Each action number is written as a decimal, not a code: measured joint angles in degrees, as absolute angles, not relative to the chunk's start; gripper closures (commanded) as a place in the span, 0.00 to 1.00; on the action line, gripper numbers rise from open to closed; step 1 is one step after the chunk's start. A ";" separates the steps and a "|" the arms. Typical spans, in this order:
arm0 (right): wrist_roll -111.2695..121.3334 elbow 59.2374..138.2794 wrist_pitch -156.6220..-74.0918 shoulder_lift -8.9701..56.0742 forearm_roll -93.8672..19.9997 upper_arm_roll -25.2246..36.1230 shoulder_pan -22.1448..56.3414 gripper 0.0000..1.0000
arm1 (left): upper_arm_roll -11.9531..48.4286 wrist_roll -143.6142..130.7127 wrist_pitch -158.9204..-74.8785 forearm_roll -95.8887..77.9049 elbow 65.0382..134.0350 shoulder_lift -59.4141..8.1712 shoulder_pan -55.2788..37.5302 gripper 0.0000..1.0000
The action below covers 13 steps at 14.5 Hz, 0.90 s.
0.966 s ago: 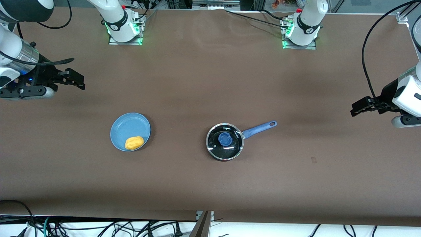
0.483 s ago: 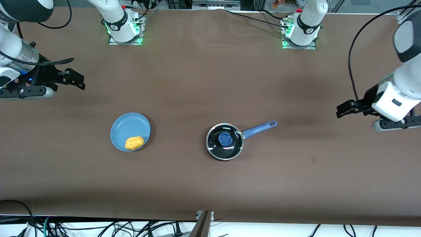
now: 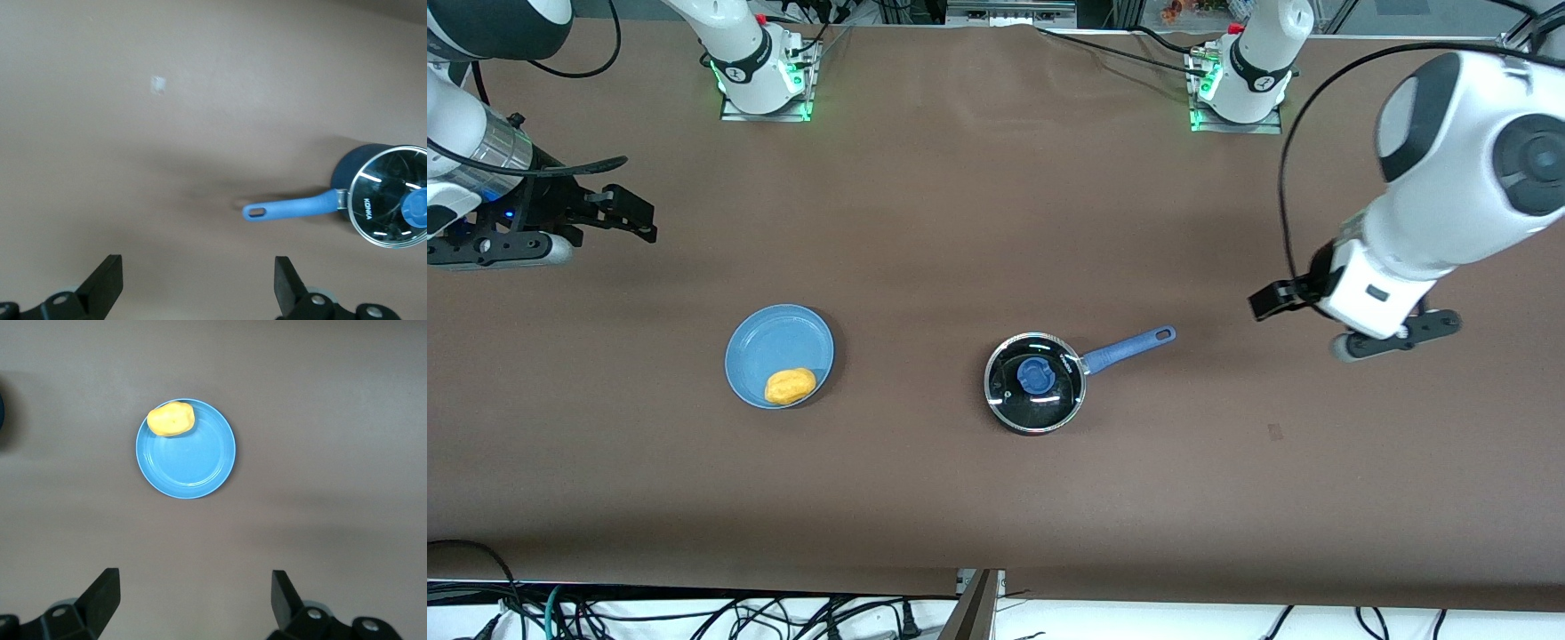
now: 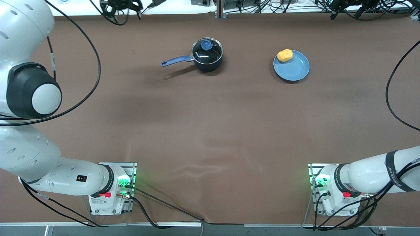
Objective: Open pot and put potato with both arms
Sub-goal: 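Lower the left gripper onto the lid knob while the right gripper reaches the potato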
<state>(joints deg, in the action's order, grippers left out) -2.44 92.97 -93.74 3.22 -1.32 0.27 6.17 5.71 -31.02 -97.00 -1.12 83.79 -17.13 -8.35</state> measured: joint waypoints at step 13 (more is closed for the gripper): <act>-2.44 92.96 -93.73 3.22 -1.32 0.27 6.17 0.00 | 5.87 -55.03 -107.93 -1.18 83.75 -25.02 -20.45 0.00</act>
